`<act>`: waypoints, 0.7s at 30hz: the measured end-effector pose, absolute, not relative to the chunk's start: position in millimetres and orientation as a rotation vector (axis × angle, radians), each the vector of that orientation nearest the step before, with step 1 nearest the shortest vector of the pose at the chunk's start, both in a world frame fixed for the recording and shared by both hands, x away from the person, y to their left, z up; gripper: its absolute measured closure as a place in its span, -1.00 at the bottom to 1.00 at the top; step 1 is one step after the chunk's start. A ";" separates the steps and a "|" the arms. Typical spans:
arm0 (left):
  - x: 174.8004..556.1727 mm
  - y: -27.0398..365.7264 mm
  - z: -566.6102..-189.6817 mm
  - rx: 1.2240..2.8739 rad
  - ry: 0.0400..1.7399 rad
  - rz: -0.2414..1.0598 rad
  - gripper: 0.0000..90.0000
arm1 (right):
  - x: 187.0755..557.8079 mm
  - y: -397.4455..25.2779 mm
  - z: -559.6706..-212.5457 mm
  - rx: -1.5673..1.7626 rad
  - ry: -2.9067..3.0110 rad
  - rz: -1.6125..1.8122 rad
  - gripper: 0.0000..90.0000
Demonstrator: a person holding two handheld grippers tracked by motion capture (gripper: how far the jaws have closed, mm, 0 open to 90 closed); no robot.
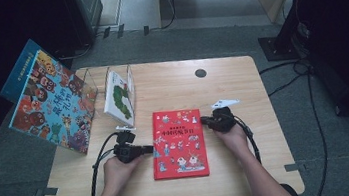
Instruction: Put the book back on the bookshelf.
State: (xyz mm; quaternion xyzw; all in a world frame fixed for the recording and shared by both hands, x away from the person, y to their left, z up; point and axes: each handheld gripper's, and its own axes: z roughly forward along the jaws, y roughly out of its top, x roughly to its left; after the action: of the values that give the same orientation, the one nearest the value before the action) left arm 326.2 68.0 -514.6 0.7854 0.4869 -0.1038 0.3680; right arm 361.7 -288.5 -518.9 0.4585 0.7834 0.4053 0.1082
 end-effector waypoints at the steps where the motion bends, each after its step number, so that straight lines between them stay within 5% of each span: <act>1: 326.4 67.3 -514.5 2.012 1.261 -0.263 1.00 | 361.9 -288.6 -518.9 1.352 2.306 1.193 0.92; 21: 337.7 58.4 -510.3 2.044 1.250 -0.233 0.81 | 348.9 -302.9 -518.3 1.389 2.281 1.183 0.74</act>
State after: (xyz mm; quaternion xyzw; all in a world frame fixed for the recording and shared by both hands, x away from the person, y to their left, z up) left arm 337.7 58.4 -510.3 0.7926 0.4848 -0.0904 0.3587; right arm 348.9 -302.9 -518.3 0.4725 0.7763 0.4024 0.1102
